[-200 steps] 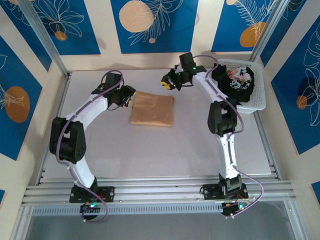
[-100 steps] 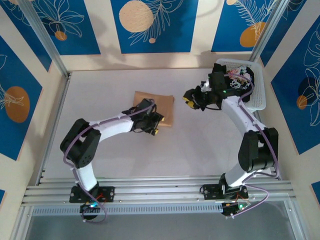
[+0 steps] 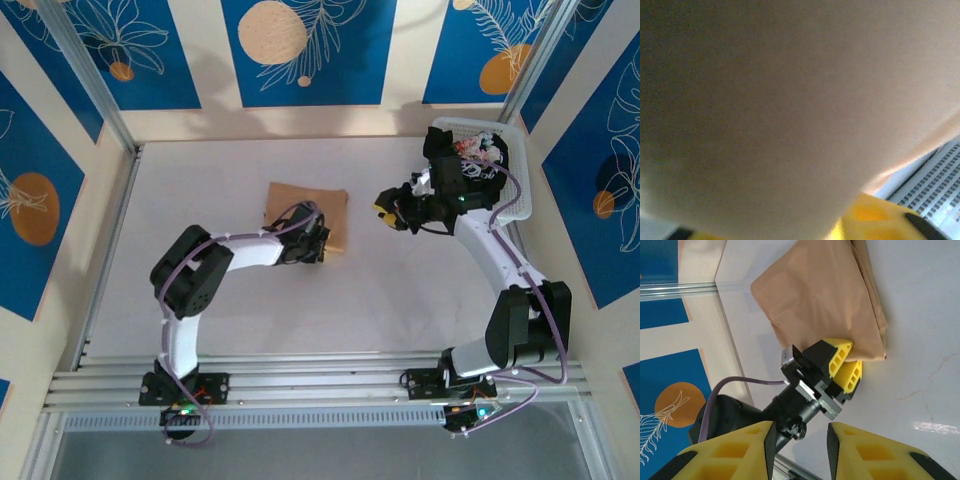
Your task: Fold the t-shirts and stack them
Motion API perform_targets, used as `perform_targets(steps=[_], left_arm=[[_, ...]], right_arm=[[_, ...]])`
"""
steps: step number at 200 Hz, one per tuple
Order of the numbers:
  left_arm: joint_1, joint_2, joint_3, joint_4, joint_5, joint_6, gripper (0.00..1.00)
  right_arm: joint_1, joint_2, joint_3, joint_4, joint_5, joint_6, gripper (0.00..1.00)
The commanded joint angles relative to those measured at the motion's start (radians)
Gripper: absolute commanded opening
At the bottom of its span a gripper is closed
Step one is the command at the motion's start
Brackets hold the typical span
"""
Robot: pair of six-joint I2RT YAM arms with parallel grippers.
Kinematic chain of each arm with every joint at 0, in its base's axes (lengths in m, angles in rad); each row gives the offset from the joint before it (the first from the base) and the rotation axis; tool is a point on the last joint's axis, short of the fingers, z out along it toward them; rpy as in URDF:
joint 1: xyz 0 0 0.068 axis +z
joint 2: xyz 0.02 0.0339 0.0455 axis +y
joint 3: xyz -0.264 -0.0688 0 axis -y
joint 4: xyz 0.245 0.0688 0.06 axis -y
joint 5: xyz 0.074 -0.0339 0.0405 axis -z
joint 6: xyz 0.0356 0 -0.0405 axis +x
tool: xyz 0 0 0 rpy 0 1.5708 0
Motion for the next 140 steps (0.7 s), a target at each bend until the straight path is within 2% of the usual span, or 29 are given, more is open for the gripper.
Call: perform_targets(steps=[1,14,30,89,118,140], left_arm=[[0.040,0.040,0.029,0.065,-0.072,-0.029,0.13],[0.077,0.048,0.040,0.058,-0.073,0.001,0.07],[0.133,0.044,0.045,0.031,-0.060,0.057,0.04],[0.409,-0.006,0.006,0.016,0.003,0.288,0.04],[0.561,0.055,0.113,-0.061,0.120,0.490,0.06],[0.639,0.110,0.192,-0.118,0.162,0.606,0.06]], right_arm=[[-0.005,-0.037,-0.027,-0.015,-0.028,-0.016,0.35],[-0.006,-0.039,-0.030,-0.014,-0.029,-0.017,0.35],[-0.006,-0.040,-0.029,-0.020,-0.031,-0.021,0.35],[-0.007,-0.030,-0.020,-0.030,-0.033,-0.032,0.35],[-0.007,-0.020,-0.021,-0.021,-0.034,-0.024,0.35],[-0.005,-0.009,-0.016,-0.015,-0.033,-0.020,0.35]])
